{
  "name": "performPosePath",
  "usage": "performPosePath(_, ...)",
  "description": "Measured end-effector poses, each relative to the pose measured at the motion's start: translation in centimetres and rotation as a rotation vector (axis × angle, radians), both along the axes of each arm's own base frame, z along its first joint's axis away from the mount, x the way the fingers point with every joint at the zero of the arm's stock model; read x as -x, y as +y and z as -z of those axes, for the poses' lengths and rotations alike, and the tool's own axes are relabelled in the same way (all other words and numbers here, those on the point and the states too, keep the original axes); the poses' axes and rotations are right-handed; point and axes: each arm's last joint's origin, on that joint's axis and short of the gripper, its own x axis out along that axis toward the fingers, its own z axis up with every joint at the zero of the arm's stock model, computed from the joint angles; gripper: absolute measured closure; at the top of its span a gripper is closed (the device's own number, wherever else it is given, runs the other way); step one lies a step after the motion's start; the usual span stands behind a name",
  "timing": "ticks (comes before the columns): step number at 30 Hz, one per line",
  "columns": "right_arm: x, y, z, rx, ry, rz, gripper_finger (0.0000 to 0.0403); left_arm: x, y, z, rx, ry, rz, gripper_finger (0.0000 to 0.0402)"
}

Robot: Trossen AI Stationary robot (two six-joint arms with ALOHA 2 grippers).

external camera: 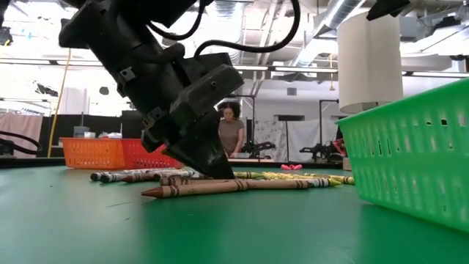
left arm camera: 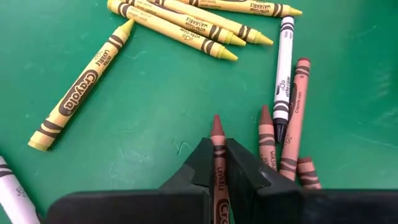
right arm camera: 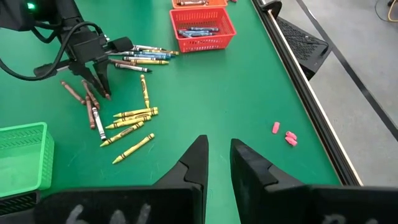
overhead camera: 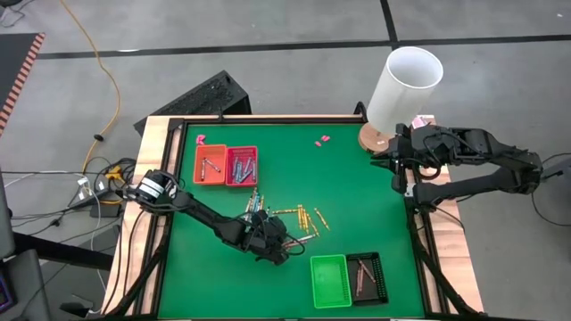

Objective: Sort crayons
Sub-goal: Put the brown crayon into the black bin

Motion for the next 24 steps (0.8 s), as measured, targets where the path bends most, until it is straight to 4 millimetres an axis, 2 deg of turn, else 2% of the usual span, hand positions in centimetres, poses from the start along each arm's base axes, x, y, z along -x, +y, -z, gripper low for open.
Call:
performPosePath(15,0.0,0.0,0.0,-0.006,-0.002,0.004,0.0335,-3.5,-1.1,-4.9,-0.057,-0.126,0.099,0.0399)
performPosePath(24,0.0,0.0,0.0,-0.006,-0.001,0.004,0.0335,-5.7,-1.9,-9.1,-0.154,-0.313,0.188,0.0399)
